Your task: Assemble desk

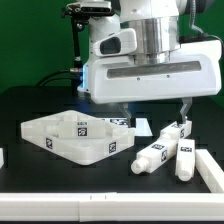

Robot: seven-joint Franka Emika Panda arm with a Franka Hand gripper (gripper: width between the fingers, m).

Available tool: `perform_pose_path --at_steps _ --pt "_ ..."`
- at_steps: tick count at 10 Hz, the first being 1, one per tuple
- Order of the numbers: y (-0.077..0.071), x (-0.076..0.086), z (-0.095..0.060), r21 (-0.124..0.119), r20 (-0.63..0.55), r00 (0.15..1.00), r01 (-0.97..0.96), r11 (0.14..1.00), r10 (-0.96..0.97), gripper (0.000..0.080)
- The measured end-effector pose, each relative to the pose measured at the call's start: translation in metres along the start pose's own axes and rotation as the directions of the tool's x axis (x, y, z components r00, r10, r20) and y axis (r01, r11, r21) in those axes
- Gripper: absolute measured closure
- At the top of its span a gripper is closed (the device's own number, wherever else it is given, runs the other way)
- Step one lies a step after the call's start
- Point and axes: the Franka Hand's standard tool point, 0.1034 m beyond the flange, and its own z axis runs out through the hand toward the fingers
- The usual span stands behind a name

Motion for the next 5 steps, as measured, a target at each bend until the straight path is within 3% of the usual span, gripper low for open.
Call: perform_pose_path --at_steps 2,3,4,5 --pt "0.002 -0.002 0.003 0.0 0.007 1.0 -0.009 1.0 0.009 0.015" --pt "0.009 -0.013 0.012 -0.002 0.055 0.993 -0.106 0.994 0.106 0.015" --pt "0.011 -0.013 0.014 -0.009 0.097 0.979 -0.179 0.984 0.179 0.015" --pt "0.016 -0.018 0.032 0.0 0.089 0.973 -0.214 0.977 0.213 0.015"
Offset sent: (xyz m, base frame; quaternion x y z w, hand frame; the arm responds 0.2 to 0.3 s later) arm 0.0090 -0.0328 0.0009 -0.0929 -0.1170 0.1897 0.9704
